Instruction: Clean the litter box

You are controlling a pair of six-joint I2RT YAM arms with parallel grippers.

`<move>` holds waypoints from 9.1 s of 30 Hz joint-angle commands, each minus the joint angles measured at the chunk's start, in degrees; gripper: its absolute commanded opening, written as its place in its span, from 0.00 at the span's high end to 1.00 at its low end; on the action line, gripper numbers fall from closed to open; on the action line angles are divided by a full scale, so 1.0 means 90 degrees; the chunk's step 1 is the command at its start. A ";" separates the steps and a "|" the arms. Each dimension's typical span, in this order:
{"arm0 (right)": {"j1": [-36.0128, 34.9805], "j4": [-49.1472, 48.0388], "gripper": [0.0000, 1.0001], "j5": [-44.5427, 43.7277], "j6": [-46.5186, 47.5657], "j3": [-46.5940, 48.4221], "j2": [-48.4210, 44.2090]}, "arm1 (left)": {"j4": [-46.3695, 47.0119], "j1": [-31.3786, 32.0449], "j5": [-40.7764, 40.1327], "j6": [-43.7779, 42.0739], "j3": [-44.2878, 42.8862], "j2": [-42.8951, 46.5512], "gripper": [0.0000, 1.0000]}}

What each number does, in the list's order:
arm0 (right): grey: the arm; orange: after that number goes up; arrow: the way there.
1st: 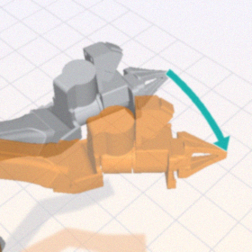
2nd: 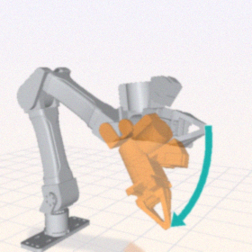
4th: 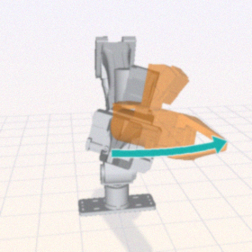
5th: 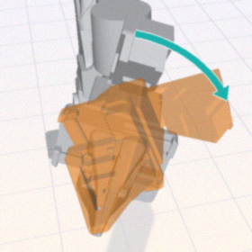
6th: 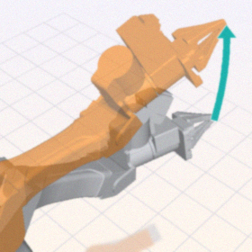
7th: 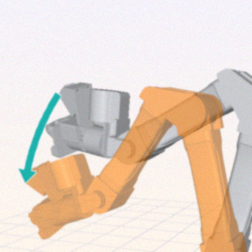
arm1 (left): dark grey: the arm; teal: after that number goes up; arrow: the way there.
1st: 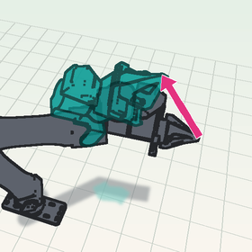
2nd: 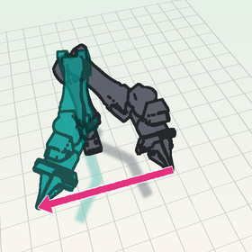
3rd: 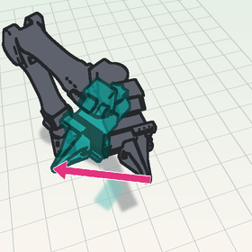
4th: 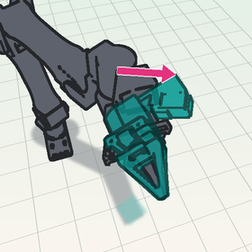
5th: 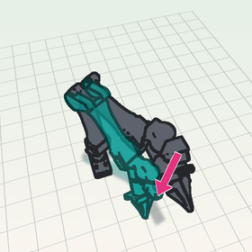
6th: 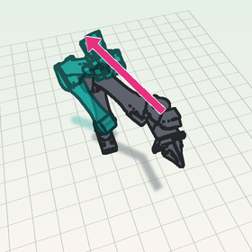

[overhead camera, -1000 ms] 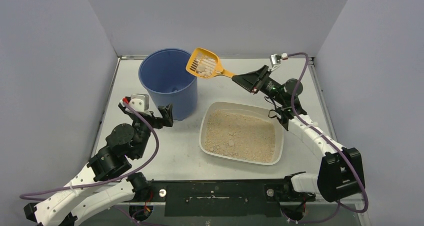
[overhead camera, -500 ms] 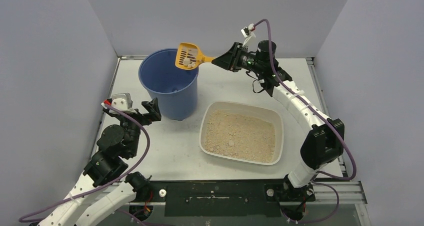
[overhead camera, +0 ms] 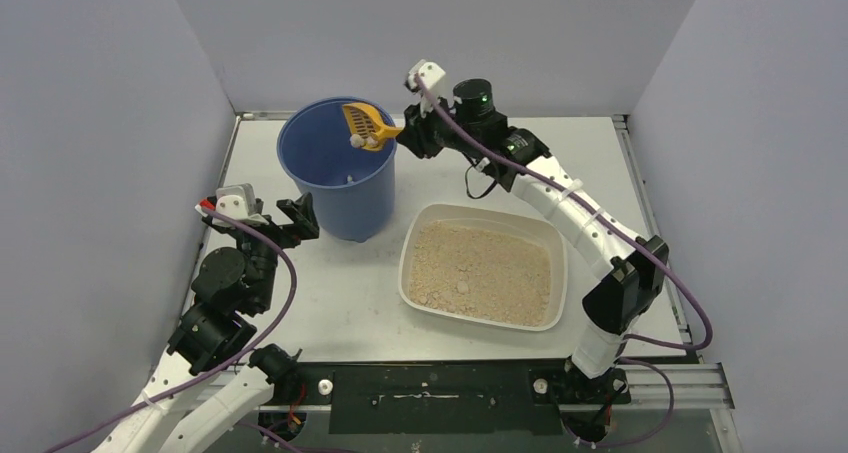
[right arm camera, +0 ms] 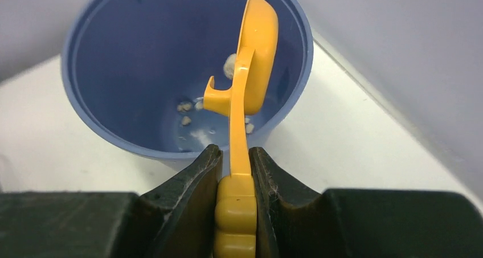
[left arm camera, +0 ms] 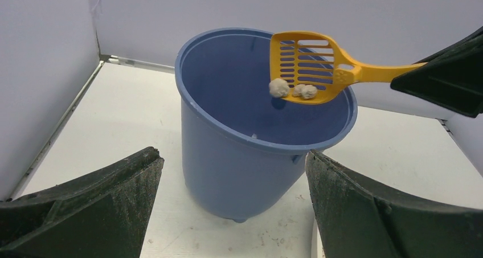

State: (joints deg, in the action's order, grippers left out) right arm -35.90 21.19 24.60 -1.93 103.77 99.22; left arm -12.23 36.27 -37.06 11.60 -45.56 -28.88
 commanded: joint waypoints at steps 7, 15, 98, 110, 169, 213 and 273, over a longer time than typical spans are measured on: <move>-0.1543 -0.1009 1.00 -0.2581 0.4351 -0.0770 -0.0803 | 0.0299 -0.0046 0.0093 0.0059 -0.0021 0.0074 0.05; -0.1812 -0.1624 1.00 -0.2798 0.4498 -0.1155 -0.1229 | 0.0296 -0.0056 0.0103 0.0059 -0.0016 0.0076 0.05; 0.2238 0.5688 1.00 -0.0316 -0.3037 -0.5270 -0.5211 | -0.0548 0.1169 0.3126 0.1966 -0.1040 -0.6647 1.00; 0.2502 0.4752 1.00 0.0269 -0.3444 -0.7082 -0.6405 | 0.0968 0.1214 0.2691 0.2169 -0.0072 -0.5462 1.00; 0.2299 -0.5725 1.00 0.1738 -0.7400 -1.1125 -0.4680 | 0.0439 0.2636 0.1681 0.0970 -0.2644 -0.4480 1.00; 0.4790 -0.8812 1.00 0.3966 -0.9030 -1.2227 -0.4851 | 0.0372 0.2207 0.0332 0.1261 -0.2264 -0.4845 1.00; 0.5536 -0.9929 1.00 0.4559 -1.0693 -1.2534 -0.6103 | 0.0665 0.1653 0.1175 0.1751 -0.1965 -0.5396 1.00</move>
State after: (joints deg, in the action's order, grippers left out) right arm 13.06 -62.96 66.94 -97.12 -0.51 45.19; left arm -15.57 51.20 -27.94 25.30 -60.36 -78.13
